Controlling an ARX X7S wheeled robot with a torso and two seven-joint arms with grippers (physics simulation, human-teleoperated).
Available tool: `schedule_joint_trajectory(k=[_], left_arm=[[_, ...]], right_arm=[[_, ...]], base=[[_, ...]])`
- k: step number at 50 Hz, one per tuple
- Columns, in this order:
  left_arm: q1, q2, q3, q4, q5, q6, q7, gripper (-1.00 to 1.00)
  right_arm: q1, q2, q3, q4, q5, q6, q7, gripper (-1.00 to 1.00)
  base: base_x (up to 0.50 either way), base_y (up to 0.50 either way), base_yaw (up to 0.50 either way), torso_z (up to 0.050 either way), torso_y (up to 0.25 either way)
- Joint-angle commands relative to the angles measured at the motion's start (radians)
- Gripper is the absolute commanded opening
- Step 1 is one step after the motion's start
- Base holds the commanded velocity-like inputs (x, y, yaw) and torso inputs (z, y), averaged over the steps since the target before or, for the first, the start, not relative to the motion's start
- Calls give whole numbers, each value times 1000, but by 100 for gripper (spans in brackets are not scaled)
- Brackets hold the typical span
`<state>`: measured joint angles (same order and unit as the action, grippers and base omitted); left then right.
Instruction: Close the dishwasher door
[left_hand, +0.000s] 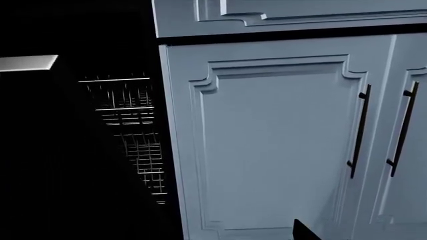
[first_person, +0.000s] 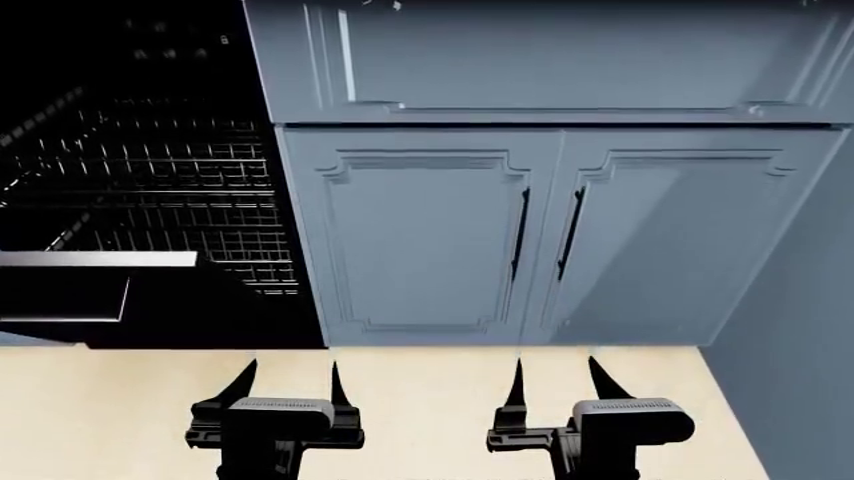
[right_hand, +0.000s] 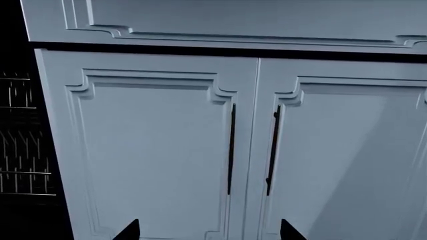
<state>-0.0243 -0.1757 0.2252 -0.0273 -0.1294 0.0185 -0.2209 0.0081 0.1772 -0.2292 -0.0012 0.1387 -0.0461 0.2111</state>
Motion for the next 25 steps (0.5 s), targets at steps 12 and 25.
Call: schedule_joint_trajectory(k=[12,25], left_arm=[[-2,-9,13,-2,-4,6,-13,100],[-3,-14,21,-2,-9,5,-18,100]], right_arm=[[-1,12,-13,-1,4,-5,13,100],[0,17,-20,-6,8,-4,20,100]], base=[[0,0,0,-50,0],[0,0,0,-50,0]])
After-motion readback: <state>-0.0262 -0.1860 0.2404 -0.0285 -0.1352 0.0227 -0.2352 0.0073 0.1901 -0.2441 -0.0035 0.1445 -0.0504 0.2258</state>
